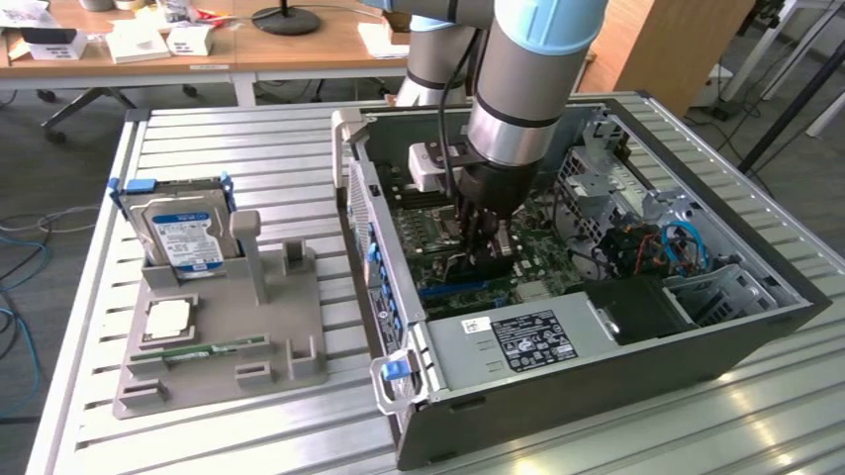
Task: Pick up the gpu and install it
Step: 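Insert the gpu into the slot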
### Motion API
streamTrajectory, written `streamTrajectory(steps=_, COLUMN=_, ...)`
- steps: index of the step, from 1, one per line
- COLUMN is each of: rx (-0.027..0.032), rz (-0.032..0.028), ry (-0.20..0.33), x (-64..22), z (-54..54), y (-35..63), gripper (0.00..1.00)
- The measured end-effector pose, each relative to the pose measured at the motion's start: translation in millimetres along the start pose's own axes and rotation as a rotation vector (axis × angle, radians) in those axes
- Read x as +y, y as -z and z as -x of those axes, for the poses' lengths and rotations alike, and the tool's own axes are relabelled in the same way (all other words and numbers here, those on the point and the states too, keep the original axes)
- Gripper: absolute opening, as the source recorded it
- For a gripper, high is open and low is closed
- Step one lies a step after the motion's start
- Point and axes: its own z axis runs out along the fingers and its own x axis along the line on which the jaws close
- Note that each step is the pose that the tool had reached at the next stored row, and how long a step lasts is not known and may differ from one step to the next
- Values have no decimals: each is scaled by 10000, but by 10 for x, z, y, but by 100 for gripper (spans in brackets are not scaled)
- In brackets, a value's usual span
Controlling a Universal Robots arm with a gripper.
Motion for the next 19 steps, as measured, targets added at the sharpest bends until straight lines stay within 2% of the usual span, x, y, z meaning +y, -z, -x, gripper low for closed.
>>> streamTrajectory(steps=19, rx=-9, rz=-4, ry=0, x=10, z=0, y=-13, gripper=26)
